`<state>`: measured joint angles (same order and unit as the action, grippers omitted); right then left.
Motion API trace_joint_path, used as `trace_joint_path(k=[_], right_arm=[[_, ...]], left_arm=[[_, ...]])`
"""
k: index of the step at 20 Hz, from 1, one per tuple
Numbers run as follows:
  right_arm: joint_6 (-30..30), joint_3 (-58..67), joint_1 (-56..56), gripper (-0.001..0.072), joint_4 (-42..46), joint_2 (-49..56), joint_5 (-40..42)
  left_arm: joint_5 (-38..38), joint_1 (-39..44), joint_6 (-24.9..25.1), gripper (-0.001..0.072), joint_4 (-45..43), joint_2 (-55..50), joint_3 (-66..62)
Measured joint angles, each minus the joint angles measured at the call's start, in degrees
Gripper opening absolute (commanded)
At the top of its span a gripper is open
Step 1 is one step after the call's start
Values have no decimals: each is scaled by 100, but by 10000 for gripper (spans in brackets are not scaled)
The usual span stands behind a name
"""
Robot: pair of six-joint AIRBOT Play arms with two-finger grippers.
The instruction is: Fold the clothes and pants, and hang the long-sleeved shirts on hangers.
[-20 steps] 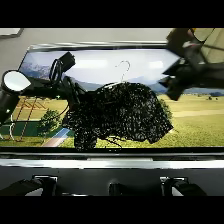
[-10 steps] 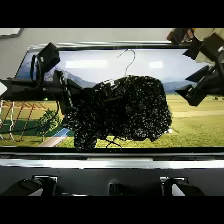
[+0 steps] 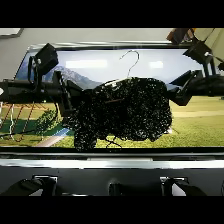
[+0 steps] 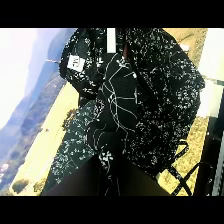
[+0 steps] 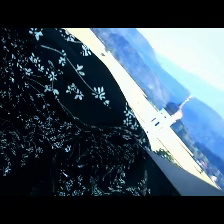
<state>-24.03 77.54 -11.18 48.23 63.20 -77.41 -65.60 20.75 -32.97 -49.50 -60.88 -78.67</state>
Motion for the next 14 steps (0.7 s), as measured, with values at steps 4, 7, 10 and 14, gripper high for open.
trace_joint_path(k=[4,7,10,14], right_arm=[[352,-4,-2,591,-295,229,74],[728,-4,-2,592,-562,323,262],[942,-4,-2,589,-787,426,396],[1069,-4,85,488,-997,664,363]], left_arm=[[-2,0,0,24,0,-2,0],[-39,0,0,24,0,-11,0],[-74,0,0,24,0,-15,0],[-94,0,-2,24,0,-17,0]])
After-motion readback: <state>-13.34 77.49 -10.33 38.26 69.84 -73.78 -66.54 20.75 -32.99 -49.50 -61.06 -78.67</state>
